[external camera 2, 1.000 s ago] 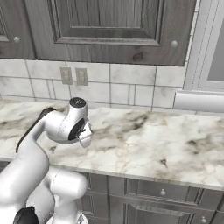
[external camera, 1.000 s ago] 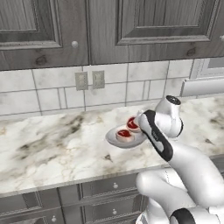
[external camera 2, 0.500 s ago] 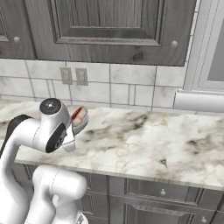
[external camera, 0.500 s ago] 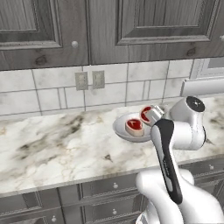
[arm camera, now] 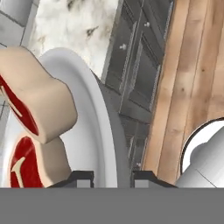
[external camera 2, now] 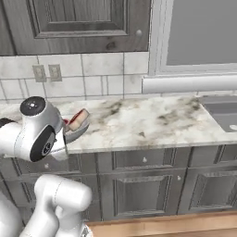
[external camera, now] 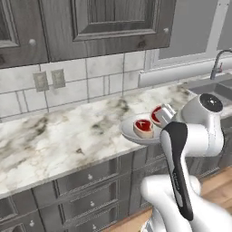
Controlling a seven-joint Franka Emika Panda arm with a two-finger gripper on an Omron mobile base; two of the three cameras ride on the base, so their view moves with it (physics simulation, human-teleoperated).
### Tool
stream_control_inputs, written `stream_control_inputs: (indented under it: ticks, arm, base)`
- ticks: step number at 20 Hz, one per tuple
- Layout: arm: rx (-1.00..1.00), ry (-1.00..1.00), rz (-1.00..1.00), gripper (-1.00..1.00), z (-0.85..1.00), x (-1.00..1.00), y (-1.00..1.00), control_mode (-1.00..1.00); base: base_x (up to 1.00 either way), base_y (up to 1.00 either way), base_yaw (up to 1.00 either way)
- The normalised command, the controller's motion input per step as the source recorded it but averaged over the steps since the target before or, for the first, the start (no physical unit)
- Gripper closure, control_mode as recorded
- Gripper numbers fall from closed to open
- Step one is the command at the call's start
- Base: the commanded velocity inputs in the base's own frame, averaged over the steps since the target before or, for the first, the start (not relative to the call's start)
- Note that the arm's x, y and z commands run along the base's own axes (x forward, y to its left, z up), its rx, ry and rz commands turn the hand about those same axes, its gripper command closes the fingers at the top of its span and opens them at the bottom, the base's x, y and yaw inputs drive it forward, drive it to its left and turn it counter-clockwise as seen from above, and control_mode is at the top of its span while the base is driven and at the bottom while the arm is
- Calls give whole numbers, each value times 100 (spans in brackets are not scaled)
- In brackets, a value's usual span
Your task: Place the bowl with the lemon and squash on the second highest shelf of the fridge. Place the bowl with the steaks on the top shelf of the fridge.
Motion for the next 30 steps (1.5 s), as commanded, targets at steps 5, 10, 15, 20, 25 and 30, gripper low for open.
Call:
stream_control_inputs:
  ticks: [5,10,15,20,25,30]
  arm:
    - [0,0,0,100,0,0,0,100]
    - [0,0,0,100,0,0,0,100]
    - [0,0,0,100,0,0,0,100]
    - [0,0,0,100,0,0,0,100]
    - [0,0,0,100,0,0,0,100]
    - [0,0,0,100,0,0,0,100]
  base:
    - [-7,-4,-81]
    - [0,-35,-83]
    - [2,-41,-81]
    - [60,-42,-63]
    - [92,-49,-51]
    - [100,-50,-42]
